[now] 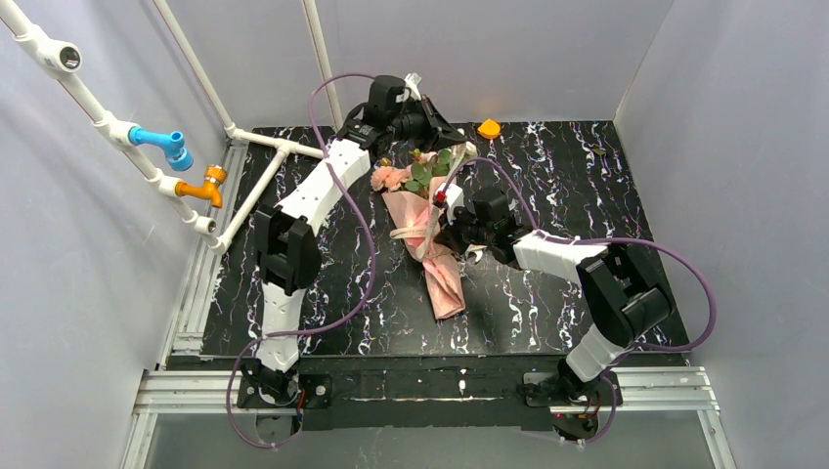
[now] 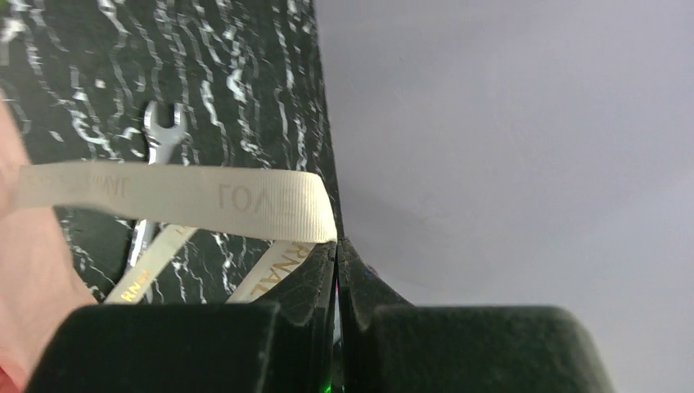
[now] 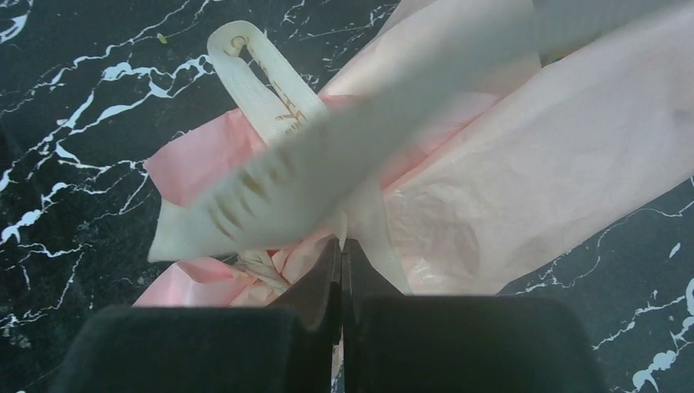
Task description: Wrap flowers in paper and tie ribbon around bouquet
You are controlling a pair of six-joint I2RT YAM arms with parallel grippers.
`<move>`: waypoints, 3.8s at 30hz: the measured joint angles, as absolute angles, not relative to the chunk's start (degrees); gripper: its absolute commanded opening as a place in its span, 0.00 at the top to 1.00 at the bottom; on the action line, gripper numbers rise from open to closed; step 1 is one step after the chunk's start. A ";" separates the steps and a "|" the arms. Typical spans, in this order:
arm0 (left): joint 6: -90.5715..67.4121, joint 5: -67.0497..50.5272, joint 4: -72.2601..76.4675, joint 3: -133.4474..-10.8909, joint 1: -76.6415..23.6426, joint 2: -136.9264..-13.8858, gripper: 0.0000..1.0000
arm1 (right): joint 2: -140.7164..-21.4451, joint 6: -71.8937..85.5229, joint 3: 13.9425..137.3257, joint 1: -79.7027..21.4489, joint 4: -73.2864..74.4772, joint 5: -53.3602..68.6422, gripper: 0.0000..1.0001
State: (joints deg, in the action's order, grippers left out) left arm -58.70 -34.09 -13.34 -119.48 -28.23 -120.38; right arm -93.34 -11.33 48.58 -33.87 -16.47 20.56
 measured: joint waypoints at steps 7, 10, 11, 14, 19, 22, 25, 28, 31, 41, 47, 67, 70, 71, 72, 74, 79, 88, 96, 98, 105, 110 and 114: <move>-59.72 -26.17 -15.75 -123.15 -28.18 -128.40 0.84 | -90.26 -10.66 47.59 -35.51 -16.69 20.69 0.99; -59.70 -25.43 -17.63 -124.90 -28.18 -131.72 0.65 | -89.67 -10.66 47.40 -36.51 -16.88 20.51 0.99; -59.33 -25.28 -18.57 -125.43 -28.14 -132.35 0.62 | -89.67 -10.66 47.40 -36.86 -16.69 20.27 0.99; -57.25 -23.53 -22.61 -126.23 -27.73 -133.27 0.54 | -89.65 -10.66 47.37 -37.67 -16.25 19.22 0.99; -53.41 -20.14 -27.20 -126.26 -26.70 -132.94 0.52 | -87.88 -10.63 46.76 -38.13 -14.52 16.80 0.99; -49.74 -17.78 -30.61 -126.34 -25.65 -132.31 0.43 | -85.97 -10.59 46.39 -38.13 -13.23 15.49 0.99; -45.01 -15.31 -33.69 -126.50 -24.84 -131.07 0.31 | -84.68 -10.37 46.37 -38.13 -11.92 14.33 0.99; -39.92 -13.87 -36.23 -126.50 -24.56 -128.95 0.26 | -84.29 -9.82 46.37 -38.20 -10.28 13.61 0.99; -33.58 -14.13 -37.87 -126.15 -24.69 -126.23 0.18 | -84.29 -9.10 46.39 -38.30 -8.78 13.61 0.99; -4.08 -19.40 -19.86 -84.31 -24.95 -94.45 0.14 | -83.50 -8.99 46.39 -38.39 -6.07 12.69 0.99; 6.79 -26.30 -4.45 -66.02 -22.55 -82.83 0.12 | -83.26 -9.02 46.72 -38.39 -5.82 12.53 0.99; 42.98 -51.00 1.63 -63.44 -33.85 -93.76 0.49 | -75.72 -9.65 47.86 -38.61 -0.10 13.37 0.99; 43.94 -50.15 1.65 -63.61 -33.95 -93.95 0.49 | -75.70 -9.61 47.86 -38.48 0.16 13.19 0.99; 44.14 -50.00 1.67 -63.61 -33.98 -93.95 0.49 | -75.70 -9.61 47.86 -38.48 0.19 13.19 0.99; 44.36 -49.84 1.67 -63.64 -33.98 -93.95 0.49 | -75.70 -9.61 47.86 -38.48 0.21 13.19 0.99; 44.64 -49.32 1.65 -63.64 -34.04 -93.95 0.49 | -75.70 -9.47 47.86 -38.48 0.21 13.19 0.99; 44.91 -48.16 1.65 -63.61 -34.28 -93.97 0.51 | -75.70 -9.39 47.86 -38.54 0.12 13.23 0.99; 43.90 -48.03 1.72 -63.64 -34.63 -95.31 0.76 | -75.70 -8.88 47.83 -38.52 0.36 12.62 0.99; 42.78 -47.70 1.30 -64.05 -34.83 -97.41 0.93 | -75.70 -8.32 47.79 -38.35 -0.10 12.36 0.99; 42.15 -47.88 0.27 -64.86 -34.81 -98.02 1.00 | -75.70 -8.16 47.68 -38.30 -0.10 12.27 0.99; 41.15 -49.69 -9.04 -71.99 -34.61 -101.65 1.00 | -75.55 -6.22 46.98 -37.52 -1.48 11.16 0.93; 38.39 -50.98 -15.66 -75.92 -34.68 -103.07 1.00 | -75.07 -3.84 46.98 -37.15 -1.69 8.88 0.40; 33.91 -51.79 -19.20 -77.60 -34.87 -103.22 1.00 | -73.73 -3.14 46.61 -37.17 -1.37 6.13 0.37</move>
State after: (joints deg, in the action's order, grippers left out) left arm 33.91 -51.79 -19.20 -77.60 -34.87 -103.22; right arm -73.73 -3.14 46.61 -37.17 -1.37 6.13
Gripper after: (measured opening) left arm 0.014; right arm 0.615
